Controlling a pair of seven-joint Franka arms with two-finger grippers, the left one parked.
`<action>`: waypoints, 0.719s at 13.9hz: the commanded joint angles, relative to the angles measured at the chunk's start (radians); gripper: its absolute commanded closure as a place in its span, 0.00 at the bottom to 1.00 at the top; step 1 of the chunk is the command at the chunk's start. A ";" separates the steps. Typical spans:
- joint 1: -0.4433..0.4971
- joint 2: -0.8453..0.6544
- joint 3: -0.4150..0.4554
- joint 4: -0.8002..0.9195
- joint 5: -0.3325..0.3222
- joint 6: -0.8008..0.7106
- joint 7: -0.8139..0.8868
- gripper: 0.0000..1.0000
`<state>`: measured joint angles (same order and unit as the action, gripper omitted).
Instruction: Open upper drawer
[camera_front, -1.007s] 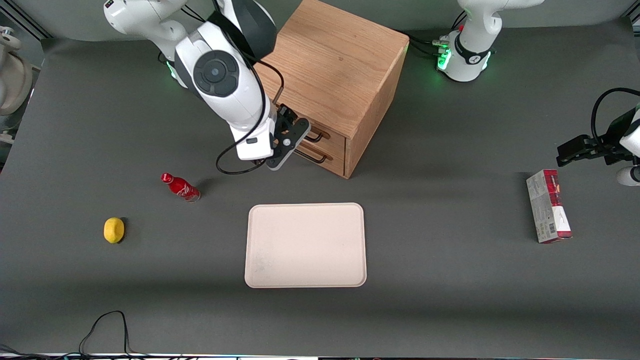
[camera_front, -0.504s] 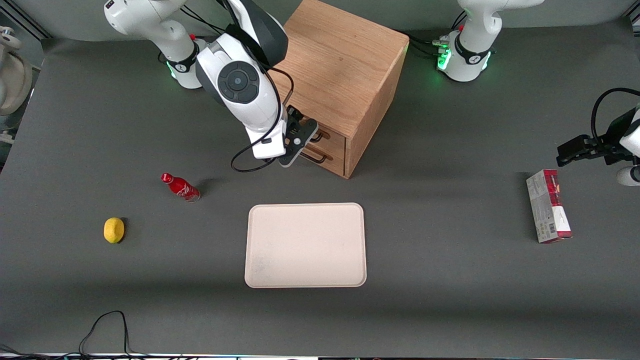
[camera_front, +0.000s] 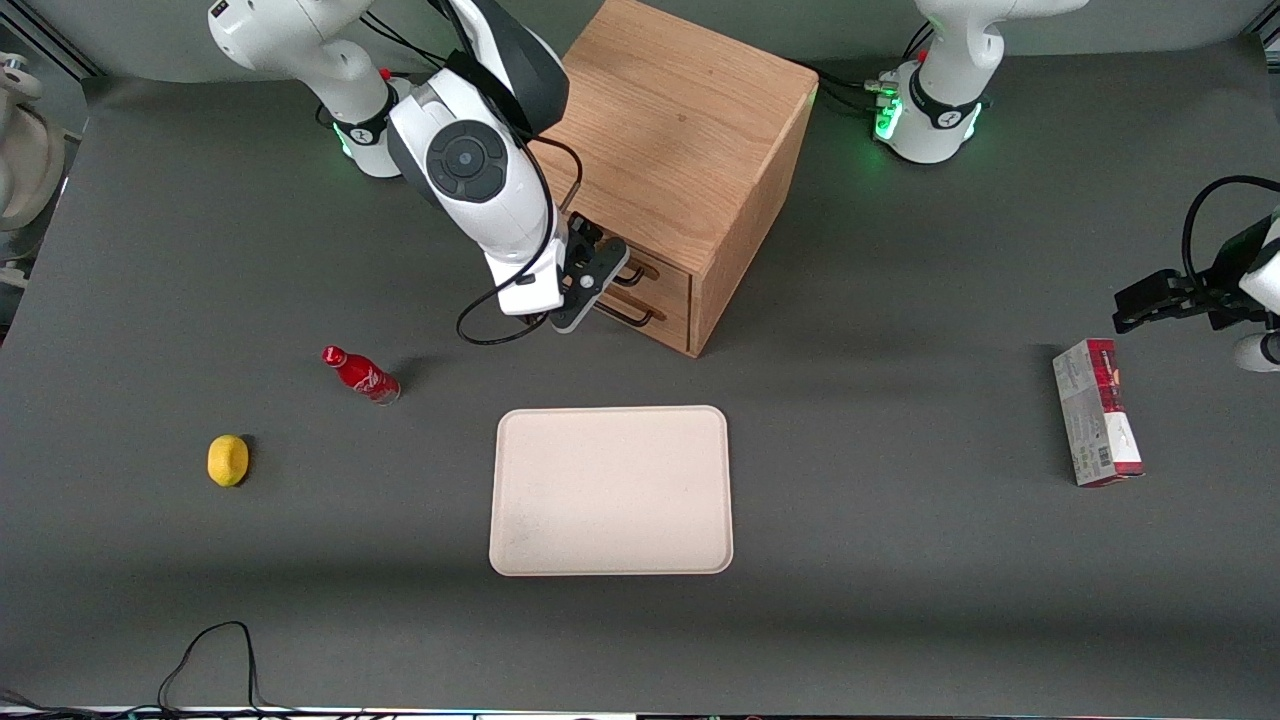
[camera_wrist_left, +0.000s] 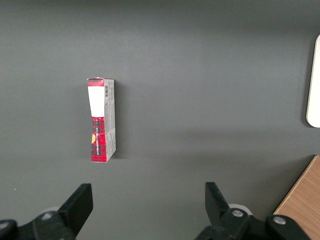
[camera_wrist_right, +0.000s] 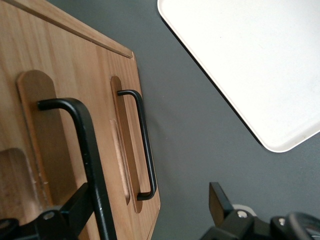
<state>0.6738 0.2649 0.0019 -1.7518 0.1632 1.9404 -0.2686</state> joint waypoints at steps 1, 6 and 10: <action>0.032 -0.021 -0.007 -0.077 0.026 0.020 -0.027 0.00; 0.038 -0.016 -0.007 -0.103 0.026 0.060 -0.026 0.00; 0.021 -0.013 -0.017 -0.078 0.016 0.057 -0.044 0.00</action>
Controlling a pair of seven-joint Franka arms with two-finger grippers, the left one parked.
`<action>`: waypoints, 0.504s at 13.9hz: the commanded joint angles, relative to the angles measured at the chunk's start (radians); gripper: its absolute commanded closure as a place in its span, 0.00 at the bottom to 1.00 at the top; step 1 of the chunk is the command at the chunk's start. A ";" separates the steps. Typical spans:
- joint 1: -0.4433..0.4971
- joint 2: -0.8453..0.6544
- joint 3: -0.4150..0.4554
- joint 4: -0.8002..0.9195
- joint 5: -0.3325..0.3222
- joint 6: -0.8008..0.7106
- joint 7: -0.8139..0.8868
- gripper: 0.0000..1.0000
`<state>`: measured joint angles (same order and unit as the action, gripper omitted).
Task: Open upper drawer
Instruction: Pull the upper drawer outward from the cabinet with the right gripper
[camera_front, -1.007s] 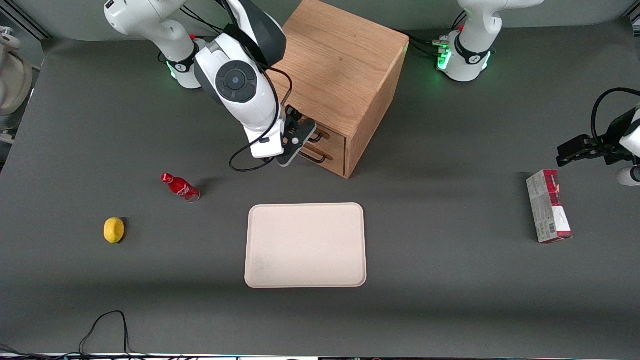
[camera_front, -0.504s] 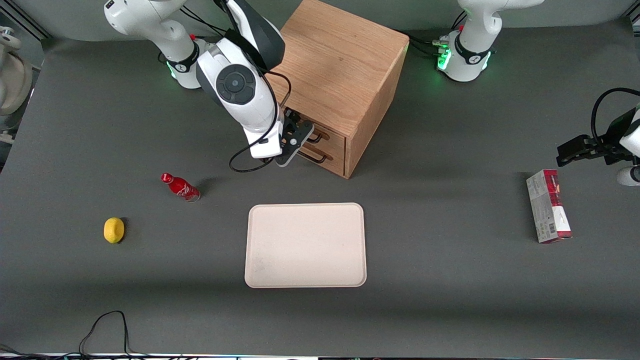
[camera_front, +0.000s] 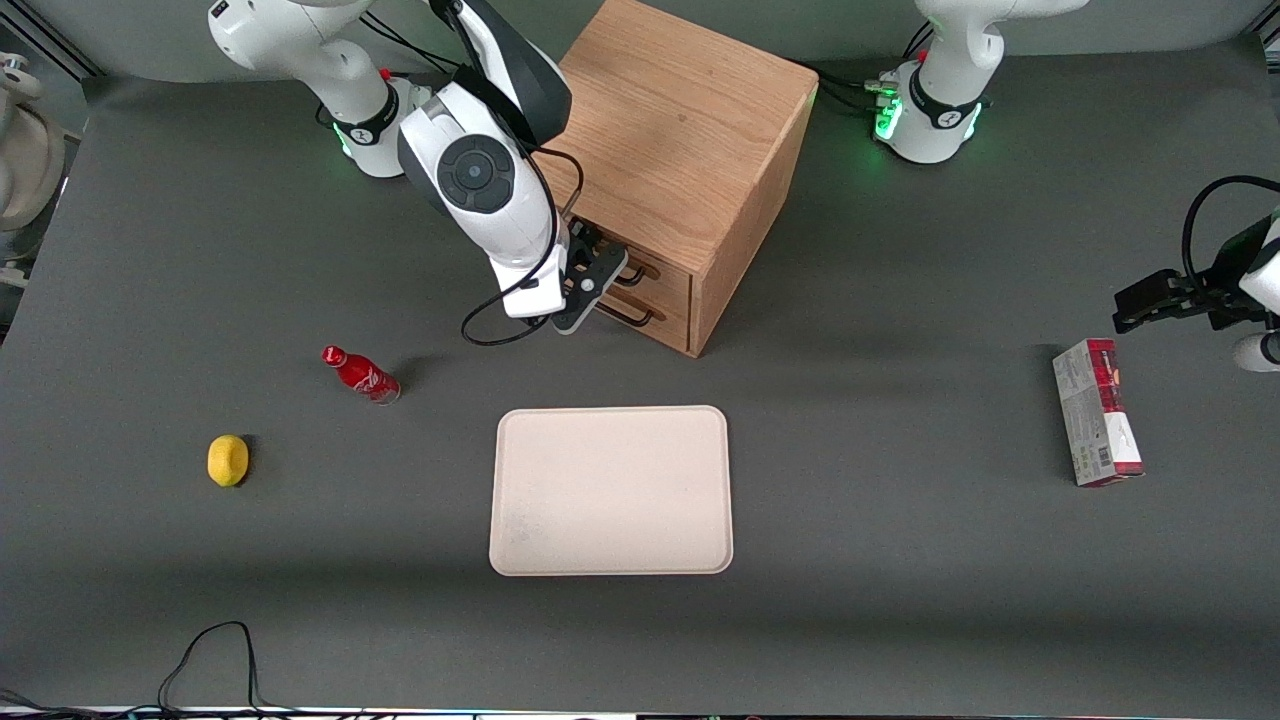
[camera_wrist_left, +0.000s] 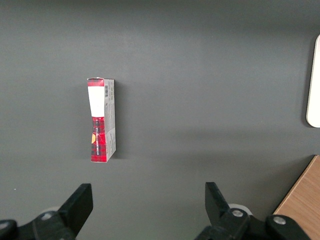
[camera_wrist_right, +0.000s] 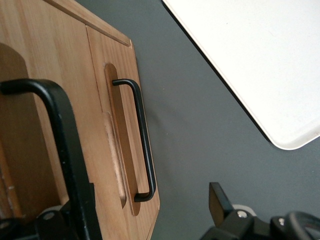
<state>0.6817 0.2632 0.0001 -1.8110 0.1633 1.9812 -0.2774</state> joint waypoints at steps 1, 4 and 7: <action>-0.005 -0.001 -0.031 0.008 0.016 0.010 -0.067 0.00; -0.053 0.034 -0.037 0.074 0.016 0.007 -0.092 0.00; -0.093 0.059 -0.037 0.145 0.018 -0.050 -0.149 0.00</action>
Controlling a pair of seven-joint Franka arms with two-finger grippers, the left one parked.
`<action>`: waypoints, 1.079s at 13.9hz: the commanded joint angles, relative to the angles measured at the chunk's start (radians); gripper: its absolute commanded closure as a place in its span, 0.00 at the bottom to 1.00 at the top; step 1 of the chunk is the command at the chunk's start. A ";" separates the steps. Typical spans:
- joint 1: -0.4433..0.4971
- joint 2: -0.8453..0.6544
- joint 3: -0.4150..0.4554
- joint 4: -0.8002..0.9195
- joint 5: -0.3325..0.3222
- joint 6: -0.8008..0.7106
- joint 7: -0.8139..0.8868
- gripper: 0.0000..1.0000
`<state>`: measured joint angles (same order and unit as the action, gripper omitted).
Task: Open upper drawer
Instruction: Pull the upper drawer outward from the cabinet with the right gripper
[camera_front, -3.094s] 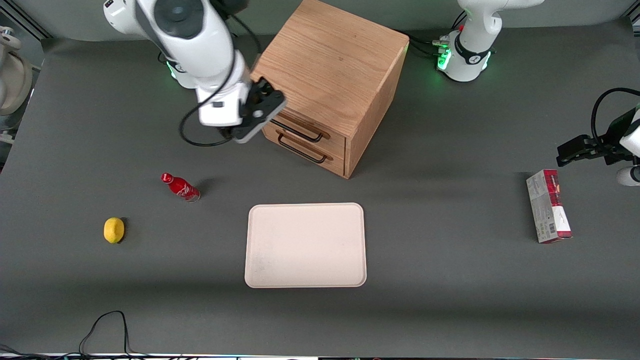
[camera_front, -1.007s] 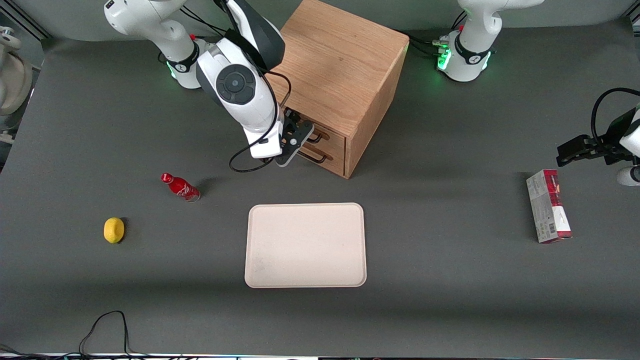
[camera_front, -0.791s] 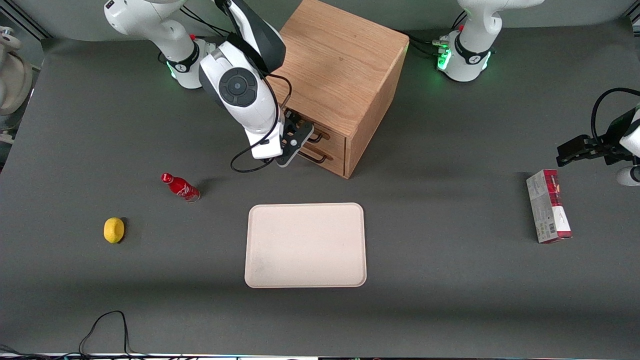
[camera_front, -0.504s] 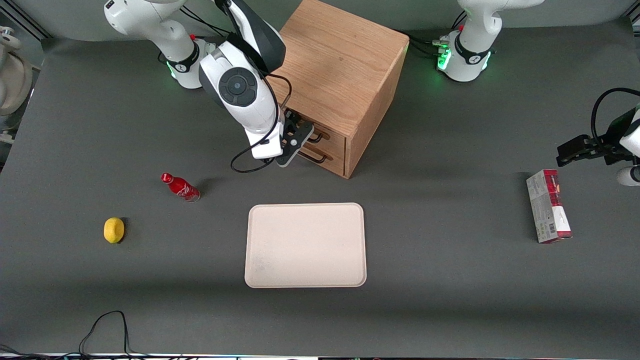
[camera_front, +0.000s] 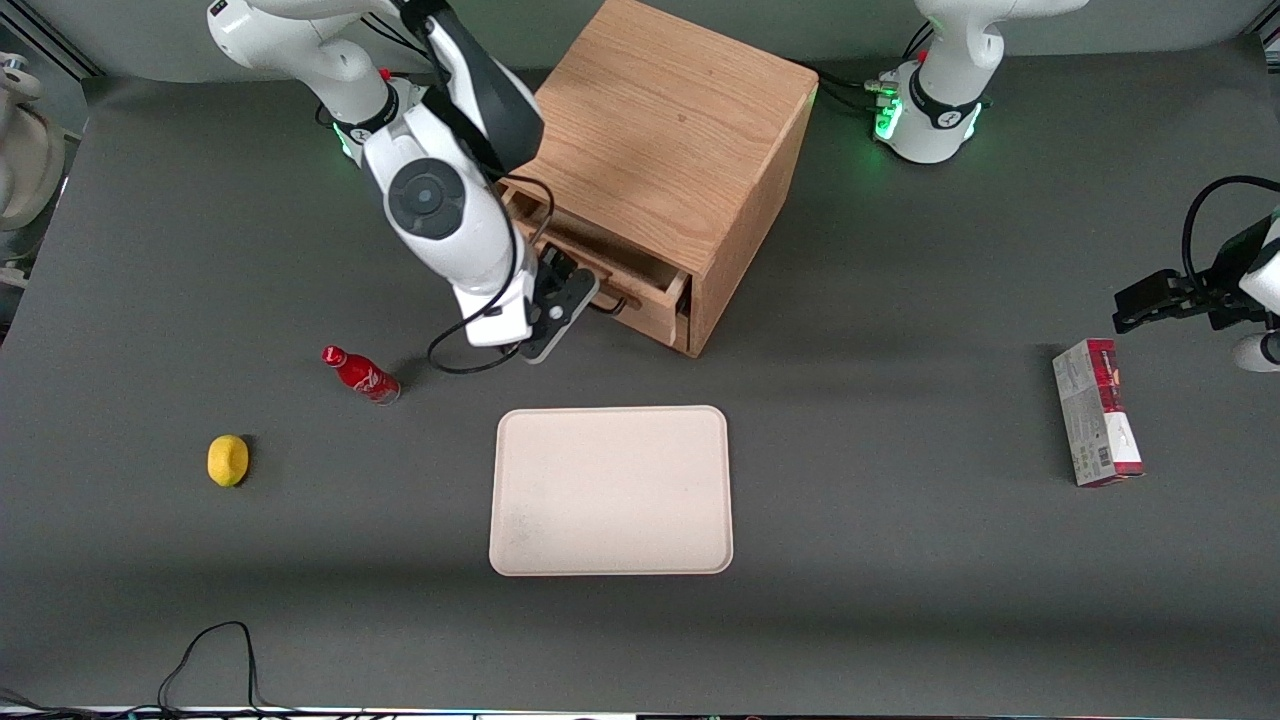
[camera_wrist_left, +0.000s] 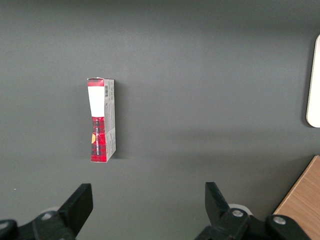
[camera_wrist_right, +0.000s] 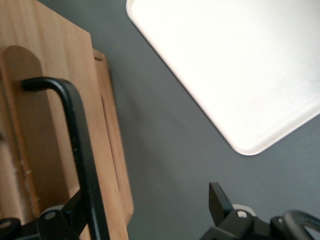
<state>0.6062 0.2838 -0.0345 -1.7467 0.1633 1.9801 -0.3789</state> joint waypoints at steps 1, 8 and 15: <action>-0.023 0.052 -0.002 0.104 0.016 -0.066 -0.058 0.00; -0.077 0.149 -0.004 0.200 0.015 -0.073 -0.100 0.00; -0.124 0.227 -0.004 0.326 0.013 -0.121 -0.098 0.00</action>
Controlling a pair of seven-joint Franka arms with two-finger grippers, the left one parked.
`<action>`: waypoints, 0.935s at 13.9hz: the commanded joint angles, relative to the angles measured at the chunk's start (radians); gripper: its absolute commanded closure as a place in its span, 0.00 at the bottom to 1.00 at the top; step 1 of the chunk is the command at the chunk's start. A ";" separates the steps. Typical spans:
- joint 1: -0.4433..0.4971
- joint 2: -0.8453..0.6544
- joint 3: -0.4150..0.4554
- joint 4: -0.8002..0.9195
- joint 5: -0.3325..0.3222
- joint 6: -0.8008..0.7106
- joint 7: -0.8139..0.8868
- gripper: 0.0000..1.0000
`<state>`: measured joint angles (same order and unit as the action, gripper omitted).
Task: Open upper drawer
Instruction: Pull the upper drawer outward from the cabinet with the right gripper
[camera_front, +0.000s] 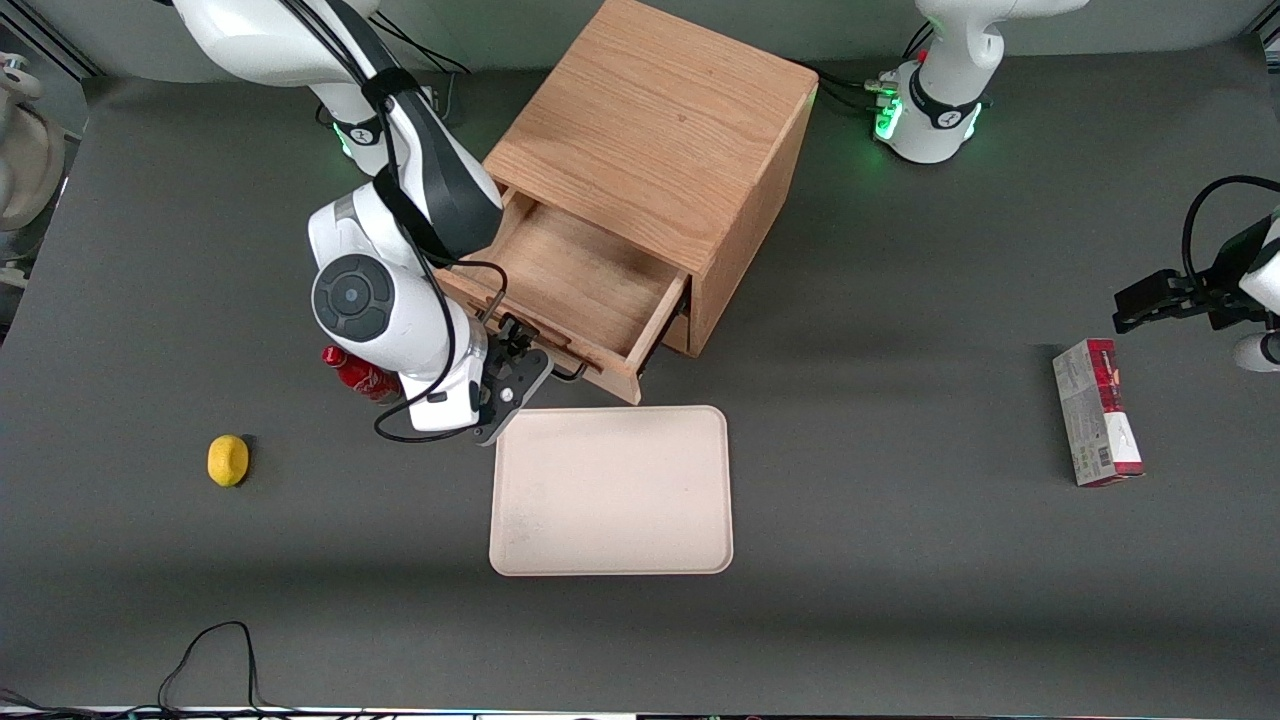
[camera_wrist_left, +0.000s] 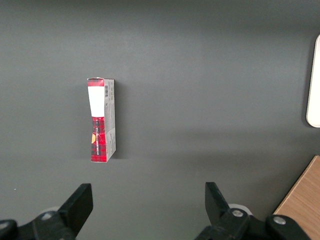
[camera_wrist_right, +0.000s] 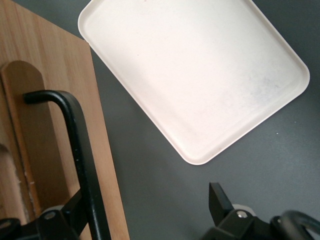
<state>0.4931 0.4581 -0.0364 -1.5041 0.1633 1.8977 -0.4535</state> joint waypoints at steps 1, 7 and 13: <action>-0.016 0.068 -0.002 0.103 0.012 -0.043 -0.024 0.00; -0.067 0.165 -0.002 0.264 -0.030 -0.135 -0.025 0.00; -0.116 0.178 -0.002 0.300 -0.030 -0.149 -0.062 0.00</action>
<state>0.4023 0.6155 -0.0392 -1.2626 0.1515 1.7861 -0.4759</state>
